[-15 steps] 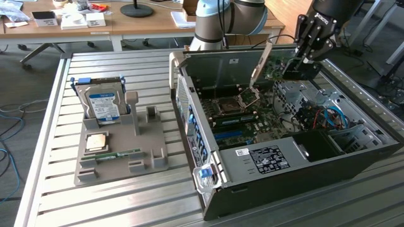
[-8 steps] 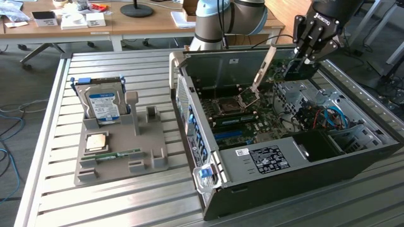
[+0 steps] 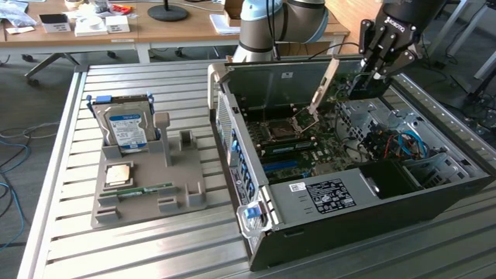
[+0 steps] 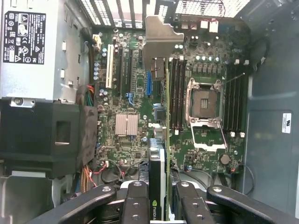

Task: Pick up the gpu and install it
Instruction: 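Insert the gpu into the slot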

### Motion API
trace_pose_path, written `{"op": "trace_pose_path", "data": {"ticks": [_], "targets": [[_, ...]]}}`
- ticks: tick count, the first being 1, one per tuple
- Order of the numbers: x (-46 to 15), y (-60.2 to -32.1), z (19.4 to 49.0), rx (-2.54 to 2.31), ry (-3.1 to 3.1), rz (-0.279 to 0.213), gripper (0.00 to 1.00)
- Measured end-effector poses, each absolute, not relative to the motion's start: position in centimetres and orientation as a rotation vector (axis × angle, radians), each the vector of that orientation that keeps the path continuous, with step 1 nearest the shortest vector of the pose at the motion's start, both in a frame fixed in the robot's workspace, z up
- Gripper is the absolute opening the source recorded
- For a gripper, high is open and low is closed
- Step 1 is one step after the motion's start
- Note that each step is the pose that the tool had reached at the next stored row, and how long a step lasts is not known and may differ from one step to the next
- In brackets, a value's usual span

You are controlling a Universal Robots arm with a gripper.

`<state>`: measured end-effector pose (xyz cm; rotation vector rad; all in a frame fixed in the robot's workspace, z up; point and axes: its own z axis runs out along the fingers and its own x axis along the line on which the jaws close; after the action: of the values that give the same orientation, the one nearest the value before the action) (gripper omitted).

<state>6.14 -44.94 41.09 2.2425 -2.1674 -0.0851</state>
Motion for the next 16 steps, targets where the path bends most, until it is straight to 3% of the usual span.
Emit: {"op": "trace_pose_path", "data": {"ticks": [8, 16], "targets": [[5.30, -44.92, 40.43, 2.270, -2.184, -0.036, 0.27], [5.21, -44.93, 40.14, 2.227, -2.229, -0.033, 0.27]]}}
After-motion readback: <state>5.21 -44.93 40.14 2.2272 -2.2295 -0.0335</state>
